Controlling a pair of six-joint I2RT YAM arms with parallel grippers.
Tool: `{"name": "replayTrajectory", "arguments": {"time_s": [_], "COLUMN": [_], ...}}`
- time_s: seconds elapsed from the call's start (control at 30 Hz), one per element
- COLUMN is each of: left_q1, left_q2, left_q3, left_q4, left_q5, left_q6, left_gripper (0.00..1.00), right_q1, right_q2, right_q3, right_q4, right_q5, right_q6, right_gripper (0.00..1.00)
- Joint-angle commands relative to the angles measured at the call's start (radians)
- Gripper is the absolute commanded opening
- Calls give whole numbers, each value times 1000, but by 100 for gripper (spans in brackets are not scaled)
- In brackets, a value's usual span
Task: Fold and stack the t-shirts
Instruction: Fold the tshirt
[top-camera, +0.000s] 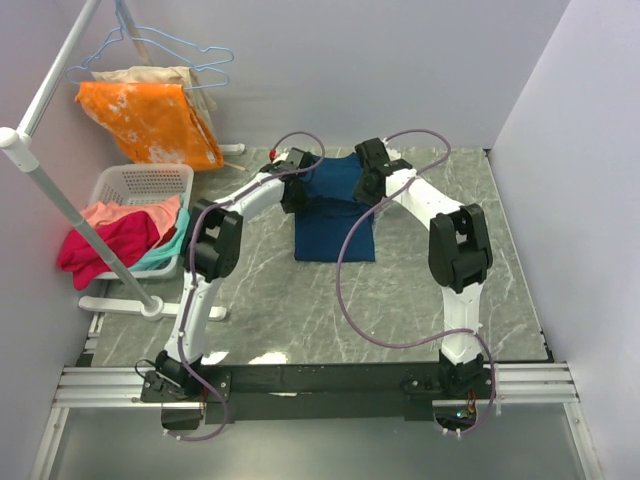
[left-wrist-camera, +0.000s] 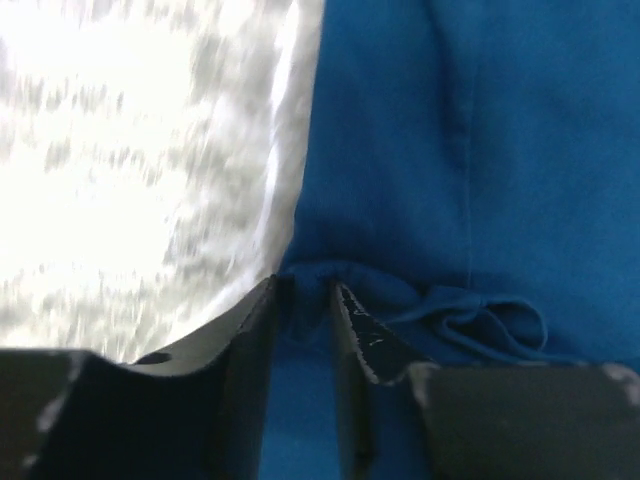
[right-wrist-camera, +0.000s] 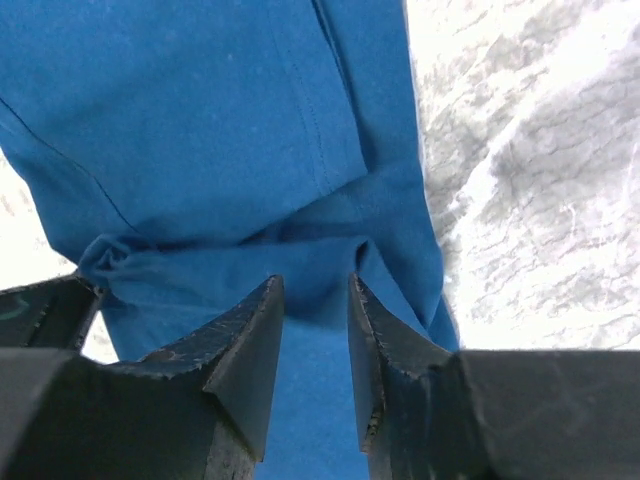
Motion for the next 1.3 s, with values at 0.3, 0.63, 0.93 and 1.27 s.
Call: {"name": "replayTrajectory", "arguments": {"time_s": [0.3, 0.63, 0.93, 1.27], "left_q1": [39, 27, -22, -25], "left_q2": [-168, -356, -416, -482], "left_q3": [-27, -261, -451, -721], "left_q4": [317, 158, 80, 292], "left_q5": [-34, 100, 294, 383], "left_q6": [115, 118, 150, 109], "left_gripper": [55, 55, 53, 52], "right_q1": [-40, -37, -24, -24], "right_q2": [-8, -212, -336, -335], "right_q3": [133, -207, -397, -540], "right_q4": [67, 47, 62, 165], "right_q5": [69, -28, -138, -245], "right_q6": [-27, -43, -90, -115], "right_gripper": [39, 36, 38, 40]}}
